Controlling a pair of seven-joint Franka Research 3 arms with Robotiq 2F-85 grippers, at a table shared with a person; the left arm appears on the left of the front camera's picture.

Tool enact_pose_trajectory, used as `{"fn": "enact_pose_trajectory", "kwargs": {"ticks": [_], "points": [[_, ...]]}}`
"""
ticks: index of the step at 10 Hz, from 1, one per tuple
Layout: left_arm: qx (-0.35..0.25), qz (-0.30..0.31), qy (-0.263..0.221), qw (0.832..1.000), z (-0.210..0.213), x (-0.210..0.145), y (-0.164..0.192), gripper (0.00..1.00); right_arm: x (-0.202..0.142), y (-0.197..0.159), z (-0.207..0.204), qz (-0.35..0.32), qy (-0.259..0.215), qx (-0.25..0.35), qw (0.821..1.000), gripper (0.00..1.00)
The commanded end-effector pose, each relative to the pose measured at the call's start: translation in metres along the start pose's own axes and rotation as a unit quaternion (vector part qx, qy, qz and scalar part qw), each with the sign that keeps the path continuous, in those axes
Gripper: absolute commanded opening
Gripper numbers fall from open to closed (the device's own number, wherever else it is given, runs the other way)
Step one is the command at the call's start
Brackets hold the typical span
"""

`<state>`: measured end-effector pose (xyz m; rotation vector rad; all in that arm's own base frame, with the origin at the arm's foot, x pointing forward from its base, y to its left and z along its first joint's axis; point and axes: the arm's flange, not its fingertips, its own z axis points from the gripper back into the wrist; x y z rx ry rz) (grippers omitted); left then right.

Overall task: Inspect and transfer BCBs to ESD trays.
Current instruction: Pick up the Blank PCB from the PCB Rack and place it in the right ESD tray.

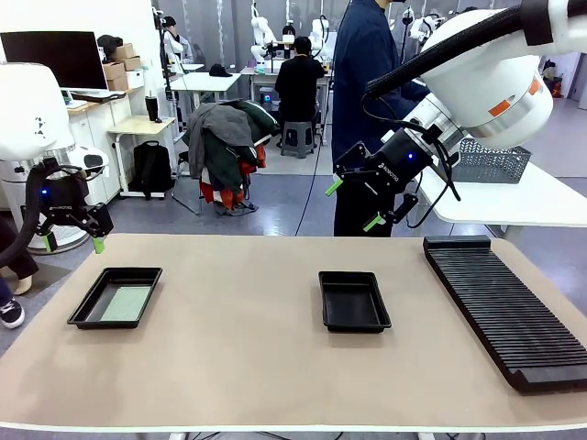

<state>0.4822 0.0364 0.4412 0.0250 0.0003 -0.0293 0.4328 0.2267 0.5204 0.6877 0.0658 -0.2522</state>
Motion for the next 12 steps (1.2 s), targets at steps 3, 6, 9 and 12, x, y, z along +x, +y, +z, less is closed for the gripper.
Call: {"fn": "enact_pose_trajectory", "kwargs": {"ticks": [3,6,9,12], "points": [[0.0,0.0,-0.002,1.0,-0.0015,0.0013,0.0001,1.0,0.0005,0.0008,0.0002,-0.003,-0.004,-0.005,1.0,1.0],[0.0,0.0,-0.002,1.0,-0.0015,0.0013,0.0001,1.0,0.0005,0.0008,0.0002,-0.003,-0.004,-0.005,1.0,1.0],[0.0,0.0,-0.002,1.0,-0.0015,0.0013,0.0001,1.0,0.0005,0.0008,0.0002,-0.003,-0.004,-0.005,1.0,1.0],[0.0,0.0,-0.002,1.0,-0.0015,0.0013,0.0001,1.0,0.0005,0.0008,0.0002,-0.003,-0.004,-0.005,1.0,1.0]]}}
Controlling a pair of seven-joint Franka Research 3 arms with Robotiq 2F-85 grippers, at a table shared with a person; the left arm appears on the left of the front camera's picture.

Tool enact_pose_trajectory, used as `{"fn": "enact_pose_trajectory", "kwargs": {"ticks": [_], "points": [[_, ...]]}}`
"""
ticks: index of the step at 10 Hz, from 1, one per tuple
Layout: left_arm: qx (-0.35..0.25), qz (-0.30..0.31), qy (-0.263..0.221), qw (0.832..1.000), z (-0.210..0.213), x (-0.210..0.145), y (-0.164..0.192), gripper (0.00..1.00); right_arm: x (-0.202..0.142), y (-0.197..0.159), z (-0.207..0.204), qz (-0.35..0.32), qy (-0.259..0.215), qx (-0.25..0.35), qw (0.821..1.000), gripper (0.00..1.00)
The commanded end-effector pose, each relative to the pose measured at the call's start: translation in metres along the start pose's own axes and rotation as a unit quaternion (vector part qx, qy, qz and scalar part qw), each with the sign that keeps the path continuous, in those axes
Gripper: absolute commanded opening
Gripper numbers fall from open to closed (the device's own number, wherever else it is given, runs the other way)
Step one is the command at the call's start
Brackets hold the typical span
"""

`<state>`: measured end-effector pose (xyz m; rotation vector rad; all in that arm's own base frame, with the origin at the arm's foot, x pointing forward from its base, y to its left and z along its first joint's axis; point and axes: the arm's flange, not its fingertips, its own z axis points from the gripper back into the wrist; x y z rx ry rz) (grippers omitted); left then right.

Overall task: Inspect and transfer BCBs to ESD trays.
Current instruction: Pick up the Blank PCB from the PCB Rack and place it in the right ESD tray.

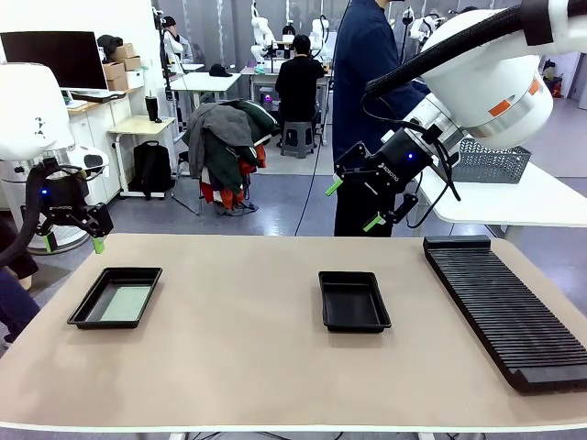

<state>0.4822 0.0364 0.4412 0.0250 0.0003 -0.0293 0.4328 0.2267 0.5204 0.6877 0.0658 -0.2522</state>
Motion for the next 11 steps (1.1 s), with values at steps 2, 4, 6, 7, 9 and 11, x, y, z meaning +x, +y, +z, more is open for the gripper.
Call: {"fn": "enact_pose_trajectory", "kwargs": {"ticks": [2,4,6,7,9,11], "points": [[0.0,0.0,-0.002,1.0,-0.0015,0.0013,0.0001,1.0,0.0005,0.0008,0.0002,-0.003,-0.004,-0.005,1.0,1.0],[0.0,0.0,-0.002,1.0,-0.0015,0.0013,0.0001,1.0,0.0005,0.0008,0.0002,-0.003,-0.004,-0.005,1.0,1.0],[0.0,0.0,-0.002,1.0,-0.0015,0.0013,0.0001,1.0,0.0005,0.0008,0.0002,-0.003,-0.004,-0.005,1.0,1.0],[0.0,0.0,-0.002,1.0,-0.0015,0.0013,0.0001,1.0,0.0005,0.0008,0.0002,-0.003,-0.004,-0.005,1.0,1.0],[0.0,0.0,-0.002,1.0,-0.0015,0.0013,0.0001,1.0,0.0005,0.0008,0.0002,-0.003,-0.004,-0.005,1.0,1.0],[0.0,0.0,-0.002,1.0,-0.0015,0.0013,0.0001,1.0,0.0005,0.0008,0.0002,-0.003,-0.004,-0.005,1.0,1.0]]}}
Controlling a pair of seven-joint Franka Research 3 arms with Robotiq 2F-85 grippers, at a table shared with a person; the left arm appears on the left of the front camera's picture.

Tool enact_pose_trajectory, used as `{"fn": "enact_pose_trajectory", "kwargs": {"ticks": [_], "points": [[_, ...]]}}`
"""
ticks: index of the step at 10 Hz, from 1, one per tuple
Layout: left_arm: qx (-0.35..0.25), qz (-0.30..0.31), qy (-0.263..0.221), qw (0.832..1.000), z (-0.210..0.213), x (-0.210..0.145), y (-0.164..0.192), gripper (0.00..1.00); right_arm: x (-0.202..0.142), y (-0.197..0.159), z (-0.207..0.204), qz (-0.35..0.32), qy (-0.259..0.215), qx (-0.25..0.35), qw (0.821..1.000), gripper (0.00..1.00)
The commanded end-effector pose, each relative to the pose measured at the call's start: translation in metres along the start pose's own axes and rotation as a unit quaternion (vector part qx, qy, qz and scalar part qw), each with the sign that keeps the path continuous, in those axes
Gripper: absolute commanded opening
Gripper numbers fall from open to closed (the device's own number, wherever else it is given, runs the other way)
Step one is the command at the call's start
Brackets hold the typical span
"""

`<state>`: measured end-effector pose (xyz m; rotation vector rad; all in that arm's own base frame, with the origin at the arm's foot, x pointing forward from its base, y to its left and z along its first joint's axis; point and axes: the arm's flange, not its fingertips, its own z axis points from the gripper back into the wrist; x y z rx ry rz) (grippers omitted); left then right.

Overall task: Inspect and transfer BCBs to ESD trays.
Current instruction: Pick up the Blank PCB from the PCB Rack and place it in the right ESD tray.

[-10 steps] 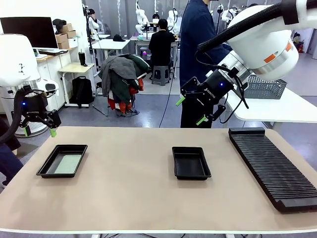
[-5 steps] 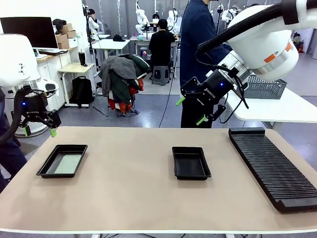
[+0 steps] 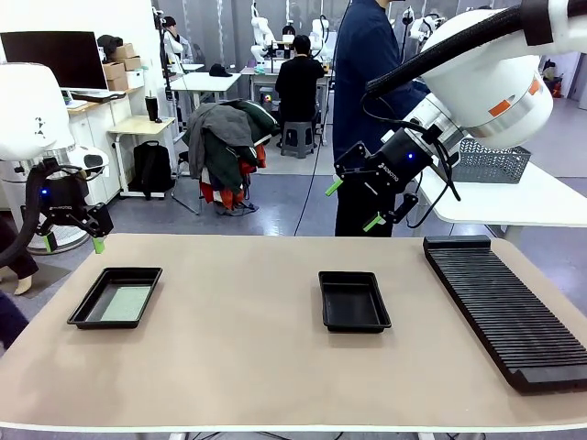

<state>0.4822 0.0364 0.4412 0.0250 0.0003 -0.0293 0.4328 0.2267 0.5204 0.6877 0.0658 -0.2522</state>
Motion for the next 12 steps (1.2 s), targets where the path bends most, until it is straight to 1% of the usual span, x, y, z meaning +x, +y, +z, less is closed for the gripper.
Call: {"fn": "enact_pose_trajectory", "kwargs": {"ticks": [1,12], "points": [[0.0,0.0,-0.002,1.0,-0.0015,0.0013,0.0001,1.0,0.0005,0.0008,0.0002,-0.003,-0.004,-0.005,1.0,1.0],[0.0,0.0,-0.002,1.0,-0.0015,0.0013,0.0001,1.0,0.0005,0.0008,0.0002,-0.003,-0.004,-0.005,1.0,1.0]]}}
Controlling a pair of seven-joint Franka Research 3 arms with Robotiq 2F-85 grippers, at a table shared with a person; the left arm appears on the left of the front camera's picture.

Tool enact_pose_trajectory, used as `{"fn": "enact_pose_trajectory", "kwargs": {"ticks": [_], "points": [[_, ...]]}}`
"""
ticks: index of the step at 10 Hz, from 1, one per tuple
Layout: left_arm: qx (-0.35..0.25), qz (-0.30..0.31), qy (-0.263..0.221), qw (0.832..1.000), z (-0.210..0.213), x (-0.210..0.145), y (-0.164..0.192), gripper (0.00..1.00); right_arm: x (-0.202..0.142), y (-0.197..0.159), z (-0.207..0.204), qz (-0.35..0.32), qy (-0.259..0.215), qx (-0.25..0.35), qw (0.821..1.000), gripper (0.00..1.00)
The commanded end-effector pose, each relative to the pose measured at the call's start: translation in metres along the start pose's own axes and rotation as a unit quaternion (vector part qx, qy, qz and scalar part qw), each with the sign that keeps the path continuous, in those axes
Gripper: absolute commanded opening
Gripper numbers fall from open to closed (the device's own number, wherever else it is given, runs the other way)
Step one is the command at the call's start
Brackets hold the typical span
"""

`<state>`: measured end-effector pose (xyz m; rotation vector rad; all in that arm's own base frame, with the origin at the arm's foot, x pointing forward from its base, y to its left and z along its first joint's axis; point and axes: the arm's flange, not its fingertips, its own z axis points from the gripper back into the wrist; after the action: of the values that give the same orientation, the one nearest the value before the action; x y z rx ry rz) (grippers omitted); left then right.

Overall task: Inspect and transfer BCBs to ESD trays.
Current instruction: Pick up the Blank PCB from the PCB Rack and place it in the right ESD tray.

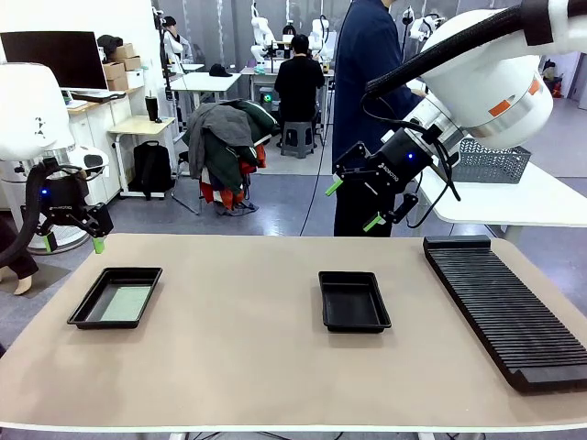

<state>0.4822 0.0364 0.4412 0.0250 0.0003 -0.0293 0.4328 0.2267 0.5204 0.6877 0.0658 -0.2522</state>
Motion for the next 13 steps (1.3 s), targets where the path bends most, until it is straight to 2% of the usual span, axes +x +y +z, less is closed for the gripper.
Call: {"fn": "enact_pose_trajectory", "kwargs": {"ticks": [1,13], "points": [[0.0,0.0,-0.002,1.0,-0.0015,0.0013,0.0001,1.0,0.0005,0.0008,0.0002,-0.003,-0.004,-0.005,1.0,1.0],[0.0,0.0,-0.002,1.0,-0.0015,0.0013,0.0001,1.0,0.0005,0.0008,0.0002,-0.003,-0.004,-0.005,1.0,1.0]]}}
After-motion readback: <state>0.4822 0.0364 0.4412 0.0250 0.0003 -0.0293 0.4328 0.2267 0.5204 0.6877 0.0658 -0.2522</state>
